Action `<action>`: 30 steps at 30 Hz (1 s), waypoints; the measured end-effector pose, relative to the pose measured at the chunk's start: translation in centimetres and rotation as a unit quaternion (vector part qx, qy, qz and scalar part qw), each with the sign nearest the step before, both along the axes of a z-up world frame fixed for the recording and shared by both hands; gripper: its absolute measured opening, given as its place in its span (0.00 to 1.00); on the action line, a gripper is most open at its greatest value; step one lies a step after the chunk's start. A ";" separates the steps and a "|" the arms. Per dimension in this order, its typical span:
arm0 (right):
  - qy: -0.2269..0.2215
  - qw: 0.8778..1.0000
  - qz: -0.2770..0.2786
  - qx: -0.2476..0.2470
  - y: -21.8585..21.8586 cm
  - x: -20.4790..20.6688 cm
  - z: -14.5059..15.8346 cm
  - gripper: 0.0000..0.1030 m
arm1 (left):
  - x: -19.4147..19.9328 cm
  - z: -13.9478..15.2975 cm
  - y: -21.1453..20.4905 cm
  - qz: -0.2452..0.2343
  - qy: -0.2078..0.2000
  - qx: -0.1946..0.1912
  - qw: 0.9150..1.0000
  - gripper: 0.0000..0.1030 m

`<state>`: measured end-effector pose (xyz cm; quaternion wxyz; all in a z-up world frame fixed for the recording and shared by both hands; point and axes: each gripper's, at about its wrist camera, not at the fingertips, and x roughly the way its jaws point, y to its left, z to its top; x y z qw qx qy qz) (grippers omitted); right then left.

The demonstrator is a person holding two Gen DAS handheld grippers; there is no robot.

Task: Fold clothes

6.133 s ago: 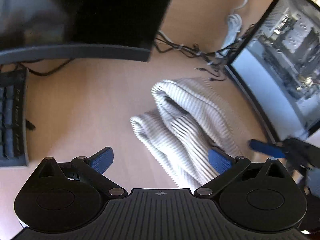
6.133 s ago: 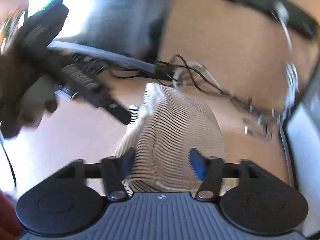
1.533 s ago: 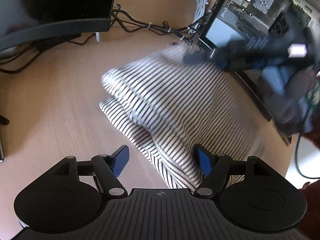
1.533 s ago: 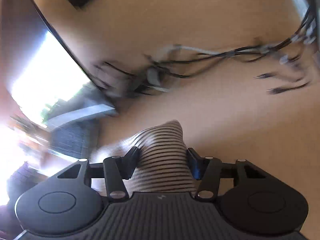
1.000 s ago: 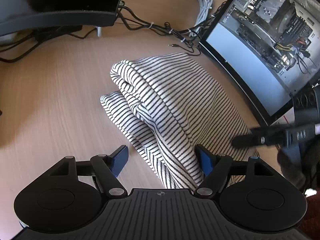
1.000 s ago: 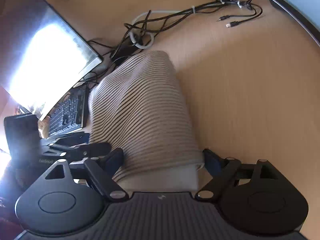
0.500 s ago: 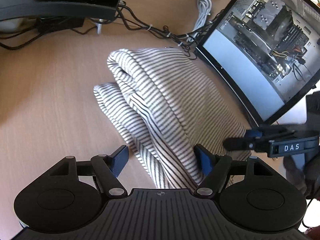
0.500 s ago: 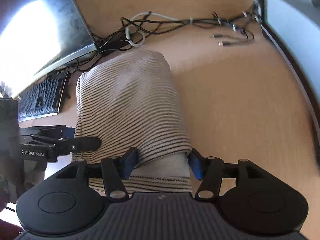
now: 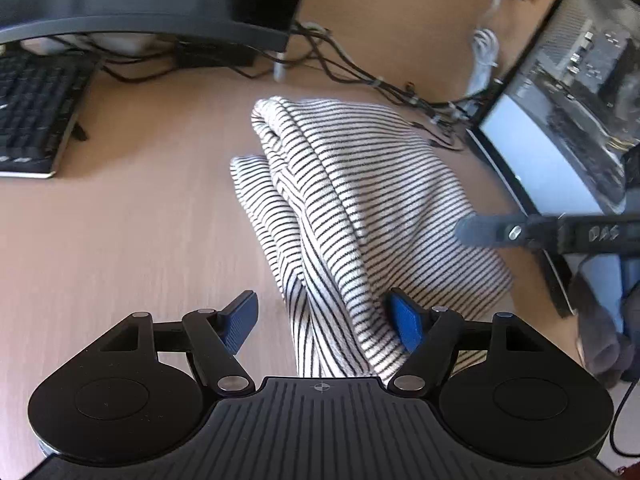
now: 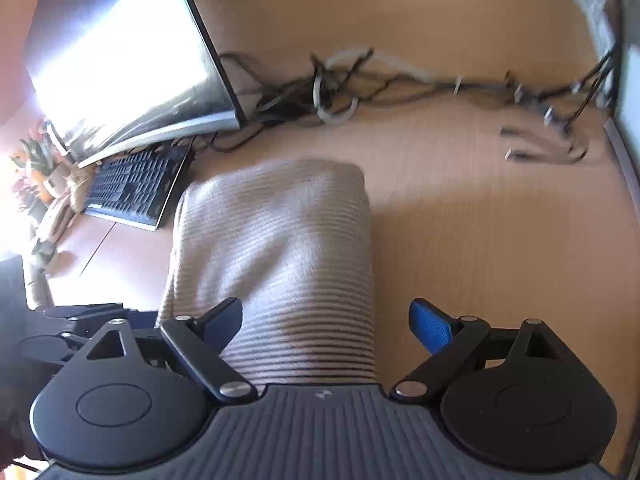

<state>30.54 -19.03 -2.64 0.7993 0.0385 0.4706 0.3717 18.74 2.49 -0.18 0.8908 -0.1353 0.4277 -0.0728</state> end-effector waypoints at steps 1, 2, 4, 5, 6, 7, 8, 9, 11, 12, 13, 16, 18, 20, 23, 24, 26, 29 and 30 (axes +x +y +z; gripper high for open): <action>0.002 1.000 0.015 -0.001 0.3 0.0 -0.3 0.65 | -0.3 0.2 -0.4 0.011 -0.003 0.009 1.000 0.74; -0.001 1.000 0.030 -0.004 0.6 -0.1 -0.4 0.65 | -0.7 0.3 -0.7 0.022 -0.006 0.017 1.000 0.74; -0.032 0.997 0.064 -0.019 1.4 -0.8 0.0 0.65 | -1.5 0.3 -1.2 0.045 -0.008 0.020 0.999 0.74; -0.050 0.995 0.081 -0.027 1.8 -1.2 0.2 0.65 | -2.0 0.3 -1.4 0.057 -0.009 0.021 0.998 0.74; -0.057 0.994 0.091 -0.030 2.0 -1.4 0.3 0.65 | -2.4 0.4 -1.5 0.070 -0.009 0.017 0.997 0.74; -0.060 0.993 0.098 -0.032 2.2 -1.4 0.3 0.65 | -2.7 0.5 -1.4 0.079 -0.009 0.014 0.997 0.74; -0.063 0.992 0.106 -0.033 2.3 -1.5 0.4 0.65 | -2.8 0.9 -1.3 0.088 -0.010 0.017 0.996 0.74; -0.066 0.991 0.111 -0.035 2.3 -1.5 0.4 0.65 | -3.0 1.4 -1.2 0.097 -0.011 0.021 0.995 0.74; -0.078 0.989 0.121 -0.042 2.5 -1.6 0.4 0.65 | -3.1 2.6 -1.1 0.112 -0.022 0.027 0.993 0.73; -0.084 0.988 0.125 -0.044 2.4 -1.7 0.5 0.65 | -3.2 3.3 -1.0 0.119 -0.029 0.030 0.992 0.74; -0.088 0.987 0.130 -0.044 2.2 -1.9 0.5 0.65 | -2.9 3.6 -1.0 0.122 -0.031 0.028 0.992 0.77; -0.091 0.986 0.133 -0.038 1.8 -2.1 0.4 0.66 | -1.4 3.9 -1.2 0.125 -0.028 0.023 0.992 0.88; -0.084 0.987 0.136 -0.033 1.6 -1.9 0.4 0.69 | 0.0 2.7 -1.6 0.115 -0.008 0.031 0.993 0.87; -0.078 0.987 0.138 -0.027 1.4 -1.6 0.4 0.75 | 0.6 1.4 -1.9 0.113 0.013 0.034 0.993 0.83; -0.042 0.992 0.120 -0.006 -0.3 -0.9 0.7 0.83 | 0.6 0.6 -1.8 0.105 0.018 0.025 0.994 0.83; -0.030 0.993 0.113 0.004 -0.9 -0.7 0.8 0.83 | 0.5 0.5 -1.8 0.100 0.017 0.024 0.995 0.83; -0.008 0.995 0.098 0.027 -2.1 -0.2 0.8 0.87 | 0.4 0.3 -1.7 0.091 0.015 0.024 0.995 0.83; 0.022 0.997 0.065 0.046 -2.7 0.9 0.0 0.89 | 0.4 0.2 -1.4 0.084 0.015 0.014 0.996 0.82; 0.034 0.997 0.056 0.050 -2.6 1.3 -0.3 0.89 | 0.4 0.1 -1.3 0.084 0.015 0.010 0.996 0.82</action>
